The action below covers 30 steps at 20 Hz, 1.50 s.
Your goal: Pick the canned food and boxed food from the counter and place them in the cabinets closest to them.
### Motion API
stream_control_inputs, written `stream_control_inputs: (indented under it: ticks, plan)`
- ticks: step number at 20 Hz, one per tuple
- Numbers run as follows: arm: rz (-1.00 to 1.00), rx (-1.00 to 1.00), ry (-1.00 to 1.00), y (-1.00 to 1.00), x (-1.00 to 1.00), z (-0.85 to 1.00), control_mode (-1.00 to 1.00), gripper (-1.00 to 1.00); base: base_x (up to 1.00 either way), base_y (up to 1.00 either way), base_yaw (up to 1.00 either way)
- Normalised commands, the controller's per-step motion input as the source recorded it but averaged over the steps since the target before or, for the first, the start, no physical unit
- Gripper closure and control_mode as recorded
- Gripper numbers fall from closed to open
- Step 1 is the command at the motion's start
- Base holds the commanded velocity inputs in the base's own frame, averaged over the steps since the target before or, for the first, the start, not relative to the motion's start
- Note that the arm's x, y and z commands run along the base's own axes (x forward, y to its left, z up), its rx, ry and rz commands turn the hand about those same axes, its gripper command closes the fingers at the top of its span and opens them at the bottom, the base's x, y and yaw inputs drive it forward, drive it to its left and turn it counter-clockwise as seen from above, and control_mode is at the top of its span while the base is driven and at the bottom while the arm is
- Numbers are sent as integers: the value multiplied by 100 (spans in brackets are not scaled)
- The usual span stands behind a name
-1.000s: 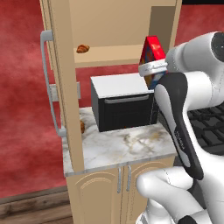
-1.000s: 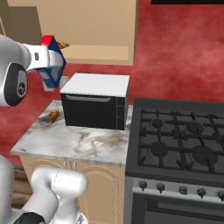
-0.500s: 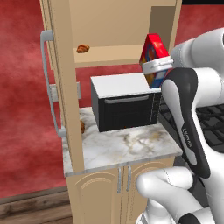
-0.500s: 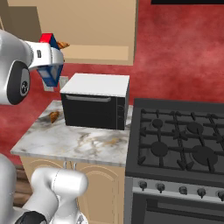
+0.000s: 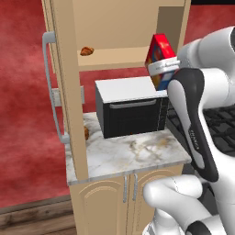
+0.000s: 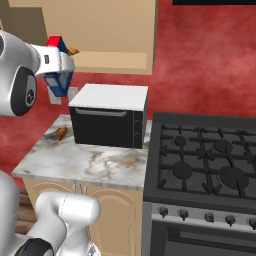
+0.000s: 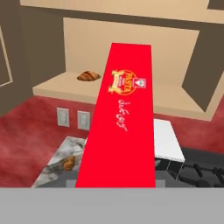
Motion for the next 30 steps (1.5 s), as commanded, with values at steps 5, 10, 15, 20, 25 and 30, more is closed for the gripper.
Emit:
stream_control_inputs:
  ticks: [5,10,15,20,25,30]
  plan:
    - [0,1,-2,0,3,16,-100,100,0,0,0]
    - [0,0,-1,0,18,5,-100,100,0,0,0]
    - [0,0,-1,0,20,0,-100,100,0,0,0]
    - [1,0,-3,0,13,0,-100,100,0,0,0]
    - [0,0,-3,0,18,0,-100,100,0,0,0]
    - [0,0,-3,0,24,0,-100,100,0,0,0]
